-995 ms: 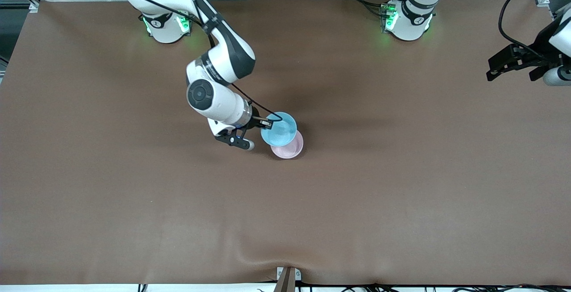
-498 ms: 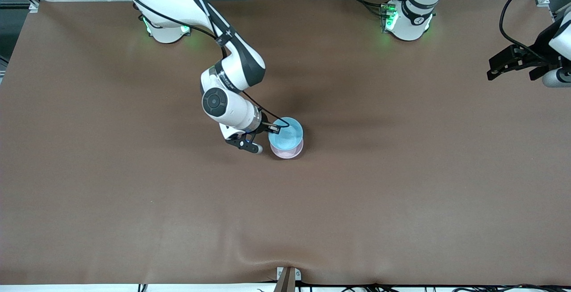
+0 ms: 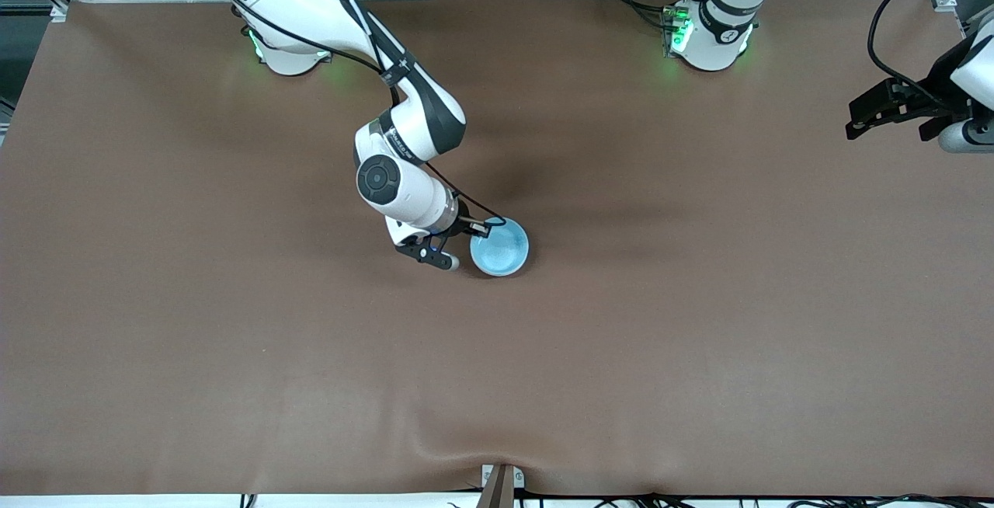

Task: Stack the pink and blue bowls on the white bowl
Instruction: 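Open the right gripper and lift it away from the stack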

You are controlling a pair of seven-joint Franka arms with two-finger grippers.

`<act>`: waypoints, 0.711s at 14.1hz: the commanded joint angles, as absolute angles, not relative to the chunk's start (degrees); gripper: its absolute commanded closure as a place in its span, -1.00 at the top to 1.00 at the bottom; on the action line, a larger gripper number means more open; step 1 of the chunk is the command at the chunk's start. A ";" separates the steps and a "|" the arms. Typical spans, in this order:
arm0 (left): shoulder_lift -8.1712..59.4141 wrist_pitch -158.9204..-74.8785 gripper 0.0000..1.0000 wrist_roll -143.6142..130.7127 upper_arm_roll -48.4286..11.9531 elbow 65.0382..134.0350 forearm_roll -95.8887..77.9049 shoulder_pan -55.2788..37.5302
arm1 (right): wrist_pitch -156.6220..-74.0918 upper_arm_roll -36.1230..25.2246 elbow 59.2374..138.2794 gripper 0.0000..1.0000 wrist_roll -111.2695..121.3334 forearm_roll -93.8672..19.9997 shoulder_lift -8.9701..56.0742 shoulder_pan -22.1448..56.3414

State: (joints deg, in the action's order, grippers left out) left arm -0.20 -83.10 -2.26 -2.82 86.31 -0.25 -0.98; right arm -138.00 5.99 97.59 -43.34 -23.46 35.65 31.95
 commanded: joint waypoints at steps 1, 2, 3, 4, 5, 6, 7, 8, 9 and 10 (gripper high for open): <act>0.00 -82.53 1.00 -1.85 -2.64 86.05 -0.79 -1.32 | -134.14 5.02 96.86 1.00 -43.60 -24.26 33.23 31.38; 0.00 -82.53 1.00 -1.93 -2.72 85.96 -0.62 -1.41 | -132.03 4.40 96.94 1.00 -43.25 -24.08 31.40 30.51; 0.00 -82.53 1.00 -2.02 -2.64 86.04 -0.70 -1.49 | -128.71 4.05 96.94 1.00 -42.55 -23.65 29.72 29.02; 0.09 -82.53 1.00 -1.85 -2.72 86.04 -0.79 -1.41 | -124.84 3.78 96.94 1.00 -40.02 -22.69 27.79 26.74; 0.09 -82.53 1.00 -2.11 -2.72 85.96 -0.79 -1.58 | -121.50 3.78 97.20 1.00 -36.16 -21.89 25.95 24.28; 0.09 -82.53 1.00 -1.76 -2.64 85.78 -0.53 -1.41 | -119.55 3.69 97.47 1.00 -33.60 -21.36 24.45 21.65; 0.09 -82.53 1.00 -1.67 -2.64 85.78 -0.79 -1.15 | -118.05 3.69 97.56 1.00 -31.66 -20.05 23.13 19.71; 0.09 -82.53 1.00 -1.58 -2.64 85.87 -0.70 -0.79 | -116.73 3.43 97.56 1.00 -30.42 -17.43 22.42 18.38; 0.09 -82.53 1.00 -1.23 -2.64 85.87 -0.79 -0.79 | -115.67 3.51 97.56 1.00 -29.45 -13.66 21.37 16.80; 0.17 -82.53 1.00 -1.32 -2.64 85.87 -0.70 -0.97 | -114.18 3.52 97.65 1.00 -28.23 -11.10 20.31 15.31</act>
State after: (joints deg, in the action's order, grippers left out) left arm 0.13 -83.10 -2.26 -2.68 86.33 -0.25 -1.13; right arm -115.57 2.59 95.56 -30.12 -15.52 23.18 17.49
